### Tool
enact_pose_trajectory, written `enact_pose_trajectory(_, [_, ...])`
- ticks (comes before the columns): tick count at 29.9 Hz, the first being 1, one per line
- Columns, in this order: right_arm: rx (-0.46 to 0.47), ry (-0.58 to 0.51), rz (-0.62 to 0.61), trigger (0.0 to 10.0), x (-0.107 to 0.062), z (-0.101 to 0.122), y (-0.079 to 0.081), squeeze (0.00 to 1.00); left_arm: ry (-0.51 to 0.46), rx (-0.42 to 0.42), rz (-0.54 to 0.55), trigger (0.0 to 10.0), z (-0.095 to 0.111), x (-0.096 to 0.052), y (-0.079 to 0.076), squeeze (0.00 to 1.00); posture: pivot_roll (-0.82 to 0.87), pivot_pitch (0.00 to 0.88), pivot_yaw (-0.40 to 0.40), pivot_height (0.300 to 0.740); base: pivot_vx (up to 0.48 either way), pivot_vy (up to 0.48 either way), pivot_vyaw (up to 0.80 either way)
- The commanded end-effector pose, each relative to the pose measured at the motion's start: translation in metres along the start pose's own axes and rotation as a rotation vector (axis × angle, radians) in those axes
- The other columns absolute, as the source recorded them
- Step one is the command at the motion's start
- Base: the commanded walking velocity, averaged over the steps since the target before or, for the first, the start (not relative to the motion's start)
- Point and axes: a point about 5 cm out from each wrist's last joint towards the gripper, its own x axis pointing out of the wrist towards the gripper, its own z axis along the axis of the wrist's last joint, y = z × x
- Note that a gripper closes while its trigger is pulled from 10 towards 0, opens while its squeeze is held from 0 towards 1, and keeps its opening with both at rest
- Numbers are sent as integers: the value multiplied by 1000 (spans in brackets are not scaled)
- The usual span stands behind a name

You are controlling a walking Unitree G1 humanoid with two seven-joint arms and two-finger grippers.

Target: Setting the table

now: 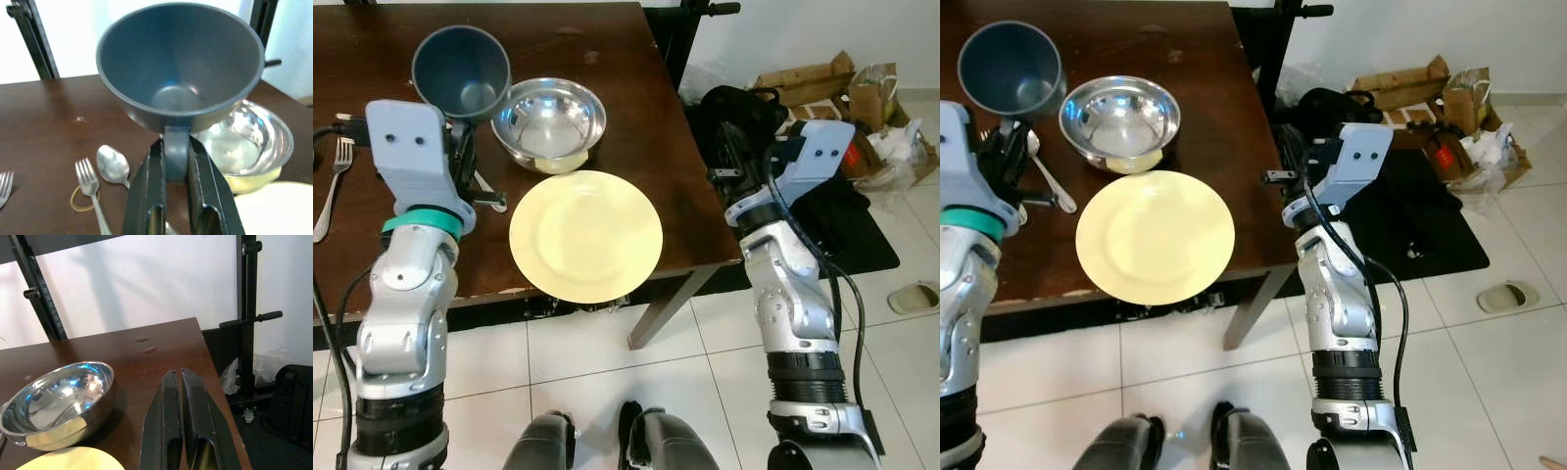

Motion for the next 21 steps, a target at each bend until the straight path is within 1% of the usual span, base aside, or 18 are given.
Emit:
enact_pose_trajectory(1, [-13,-2,-39,10000,-2,-2,-6,0,7,25,-13,10000,-5,2,-1,0,134,57,-52,740,0,0,0])
enact_pose_trajectory(2, [-13,-2,-39,10000,-2,-2,-6,0,7,25,-13,10000,-5,2,-1,0,134,57,-52,740,0,0,0])
enact_pose_trajectory(4, [-72,-15,-56,10000,-3,-2,-6,0,43,55,-47,10000,-16,6,0,0,124,66,-39,740,0,0,0])
enact_pose_trajectory(5, [-72,-15,-56,10000,-3,-2,-6,0,43,55,-47,10000,-16,6,0,0,124,66,-39,740,0,0,0])
enact_pose_trajectory(6, [-100,-23,-57,10000,-4,0,-6,0,44,82,-81,10000,-18,8,0,0,112,70,-27,740,0,0,0])
enact_pose_trajectory(7, [-120,-30,-61,10000,-7,2,-6,0,48,81,-121,10000,-19,10,-1,0,94,74,-6,740,0,0,0])
enact_pose_trajectory(8, [-120,-30,-61,10000,-7,2,-6,0,48,81,-121,10000,-19,10,-1,0,94,74,-6,740,0,0,0])
enact_pose_trajectory(9, [-129,-34,-63,10000,-8,3,-6,0,50,79,-147,10000,-18,11,-2,0,94,74,-6,740,0,0,0])
enact_pose_trajectory(10, [-139,-39,-71,10000,-11,5,-7,0,44,90,-179,10000,-16,12,-3,0,78,76,11,740,0,0,0])
enact_pose_trajectory(12, [-139,-39,-71,10000,-11,5,-7,0,44,90,-179,10000,-16,12,-3,0,78,76,11,740,0,0,0])
enact_pose_trajectory(14, [-166,-45,-97,10000,-19,9,-14,0,43,89,-214,10000,-15,13,-4,0,59,79,34,740,0,0,0])
enact_pose_trajectory(16, [-173,-48,-112,10000,-23,11,-17,0,38,83,-219,10000,-13,13,-5,0,57,80,41,740,0,0,0])
enact_pose_trajectory(19, [-153,-49,-155,10000,-26,10,-22,0,35,35,-208,10000,-14,12,-15,0,61,71,42,740,0,0,0])
enact_pose_trajectory(21, [-153,-49,-155,10000,-26,10,-22,0,35,35,-208,10000,-14,12,-15,0,61,71,42,740,0,0,0])
